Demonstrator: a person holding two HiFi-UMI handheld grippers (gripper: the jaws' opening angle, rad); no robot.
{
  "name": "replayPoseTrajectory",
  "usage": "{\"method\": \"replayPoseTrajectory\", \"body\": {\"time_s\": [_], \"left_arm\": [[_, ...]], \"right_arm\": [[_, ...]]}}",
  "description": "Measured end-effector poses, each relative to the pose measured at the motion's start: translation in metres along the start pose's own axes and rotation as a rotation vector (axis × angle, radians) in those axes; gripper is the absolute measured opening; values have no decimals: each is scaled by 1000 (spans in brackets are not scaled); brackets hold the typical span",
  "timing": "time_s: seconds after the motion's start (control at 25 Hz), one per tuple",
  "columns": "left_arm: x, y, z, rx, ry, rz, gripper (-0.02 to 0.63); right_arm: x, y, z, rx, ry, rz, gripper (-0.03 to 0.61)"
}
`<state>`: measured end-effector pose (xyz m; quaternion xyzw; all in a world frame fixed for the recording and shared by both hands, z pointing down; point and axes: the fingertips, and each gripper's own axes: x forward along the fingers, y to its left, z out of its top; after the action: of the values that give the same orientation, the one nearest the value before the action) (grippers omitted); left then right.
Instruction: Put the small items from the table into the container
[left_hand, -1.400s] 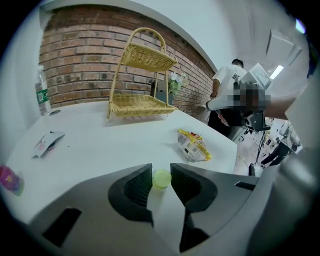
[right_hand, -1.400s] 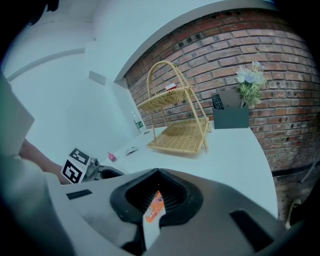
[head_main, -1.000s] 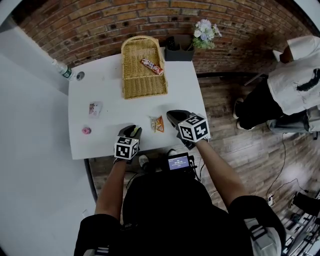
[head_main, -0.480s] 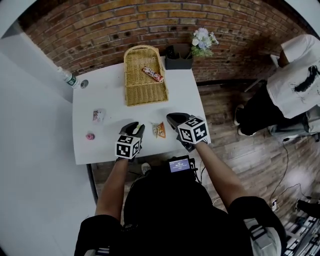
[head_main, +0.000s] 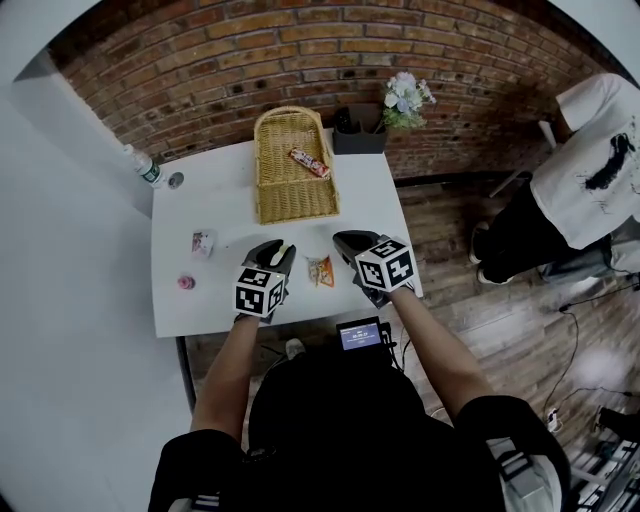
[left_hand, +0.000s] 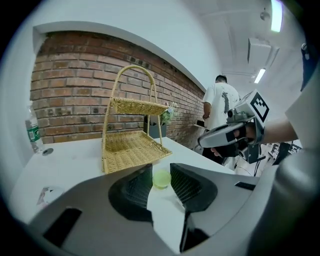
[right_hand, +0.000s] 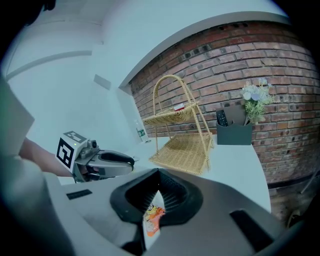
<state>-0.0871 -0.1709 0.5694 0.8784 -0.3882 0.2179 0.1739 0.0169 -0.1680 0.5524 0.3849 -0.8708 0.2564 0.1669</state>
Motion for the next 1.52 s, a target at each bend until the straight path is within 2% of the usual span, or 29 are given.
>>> {"method": "replayPoseTrajectory", "body": {"time_s": [0.76, 1.52], "left_arm": [[8, 9, 8, 1, 3, 11, 117], [34, 44, 24, -5, 16, 44, 117]], "right_arm": [[2, -7, -3, 22, 10, -1, 14], [20, -27, 8, 43, 19, -5, 14]]}}
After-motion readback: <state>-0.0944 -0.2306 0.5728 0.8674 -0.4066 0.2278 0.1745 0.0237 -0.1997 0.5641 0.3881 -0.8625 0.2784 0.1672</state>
